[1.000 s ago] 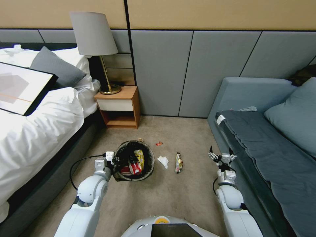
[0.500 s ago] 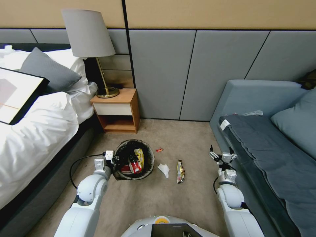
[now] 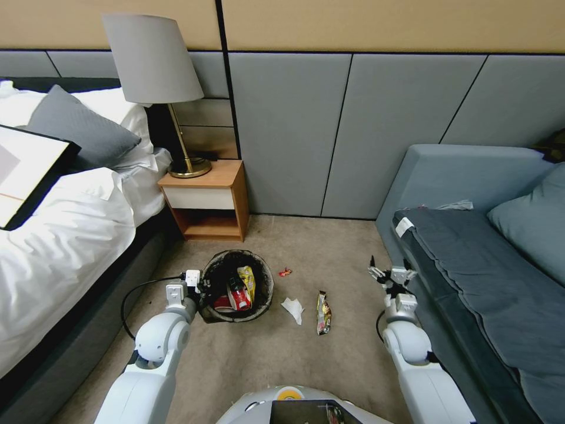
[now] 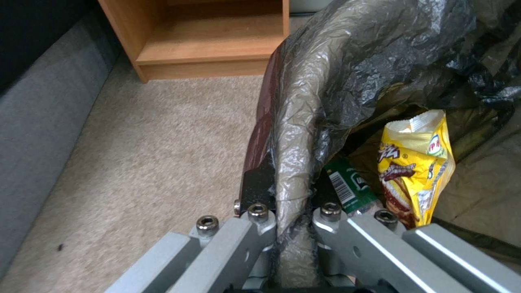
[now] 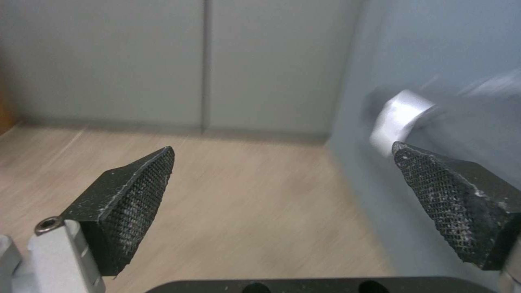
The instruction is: Pick up the trash bin, then pick up the garbage from the floor and place it into the trash bin.
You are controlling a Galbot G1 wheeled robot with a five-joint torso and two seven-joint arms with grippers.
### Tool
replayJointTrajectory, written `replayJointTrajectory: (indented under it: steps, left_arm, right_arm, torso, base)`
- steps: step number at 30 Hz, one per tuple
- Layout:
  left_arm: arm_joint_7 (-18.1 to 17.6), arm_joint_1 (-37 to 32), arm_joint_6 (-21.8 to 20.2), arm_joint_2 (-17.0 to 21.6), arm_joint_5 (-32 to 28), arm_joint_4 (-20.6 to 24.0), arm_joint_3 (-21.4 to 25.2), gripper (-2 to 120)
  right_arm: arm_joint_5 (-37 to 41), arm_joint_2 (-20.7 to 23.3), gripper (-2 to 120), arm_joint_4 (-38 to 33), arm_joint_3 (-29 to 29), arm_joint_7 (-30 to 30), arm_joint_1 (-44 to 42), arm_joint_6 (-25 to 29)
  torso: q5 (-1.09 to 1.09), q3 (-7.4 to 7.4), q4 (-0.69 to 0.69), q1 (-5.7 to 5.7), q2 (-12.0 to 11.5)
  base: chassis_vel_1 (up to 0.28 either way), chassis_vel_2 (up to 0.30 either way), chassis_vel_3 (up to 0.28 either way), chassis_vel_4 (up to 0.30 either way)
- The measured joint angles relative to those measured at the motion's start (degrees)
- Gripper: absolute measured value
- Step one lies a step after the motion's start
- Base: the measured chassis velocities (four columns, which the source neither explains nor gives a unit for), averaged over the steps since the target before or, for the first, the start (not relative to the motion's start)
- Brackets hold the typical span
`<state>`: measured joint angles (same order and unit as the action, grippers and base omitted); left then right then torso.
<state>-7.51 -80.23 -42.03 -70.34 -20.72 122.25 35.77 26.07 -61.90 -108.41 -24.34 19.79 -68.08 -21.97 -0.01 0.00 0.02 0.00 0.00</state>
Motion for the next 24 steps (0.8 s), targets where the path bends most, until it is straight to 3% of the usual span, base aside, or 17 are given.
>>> replayJointTrajectory:
  steps: [1,2,3,6,8,10,14,24]
  left_arm:
    - [0.0,0.0,0.0,0.1,0.0,0.1,0.1,0]
    - [0.0,-0.2,0.0,0.4,-0.1,0.2,0.5,0]
    - [0.0,-0.2,0.0,0.4,-0.1,0.2,0.5,0]
    - [0.0,-0.4,0.0,0.5,-0.2,0.2,1.2,0]
    - [0.1,-0.4,0.0,0.5,-0.2,0.0,1.3,0]
    - [0.1,-0.5,0.0,0.5,-0.2,0.0,1.3,0]
    - [0.1,-0.5,-0.1,0.4,-0.2,-0.4,1.4,0]
    - [0.1,-0.7,-0.2,0.5,-0.1,-0.7,1.8,0]
  right_arm:
    - [1.9,1.1,100,0.0,1.0,0.5,1.2,-2.1]
    - [7.0,4.0,100,0.4,3.8,1.3,5.1,-8.3]
    - [7.0,4.0,100,0.4,3.8,1.3,5.1,-8.3]
    - [15.0,7.5,100,3.1,10.4,1.0,12.1,-17.0]
    - [17.5,8.2,100,4.6,13.0,0.9,14.7,-18.8]
    - [18.3,8.3,100,5.2,13.9,0.9,15.6,-19.2]
    - [25.6,8.2,100,13.5,24.0,-0.1,26.0,-21.1]
    - [26.9,4.0,100,25.2,32.2,-1.5,31.1,-20.8]
  torso:
    - [0.00,0.00,0.00,0.00,0.0]
    - [0.00,0.00,0.00,0.00,0.0]
    - [0.00,0.00,0.00,0.00,0.0]
    - [0.01,0.00,-0.02,0.00,0.0]
    - [0.02,0.00,-0.02,0.00,0.0]
    - [0.02,0.00,-0.02,0.00,0.0]
    - [-0.01,0.01,0.00,0.00,0.0]
    - [0.01,0.01,-0.02,0.00,0.0]
  base:
    - [0.000,0.000,0.000,0.000]
    - [0.000,0.000,0.000,0.000]
    - [0.000,0.000,0.000,0.000]
    - [0.000,0.000,0.000,0.000]
    - [0.000,0.000,0.000,0.000]
    - [0.000,0.000,0.000,0.000]
    - [0.000,0.000,0.000,0.000]
    - [0.000,0.000,0.000,0.000]
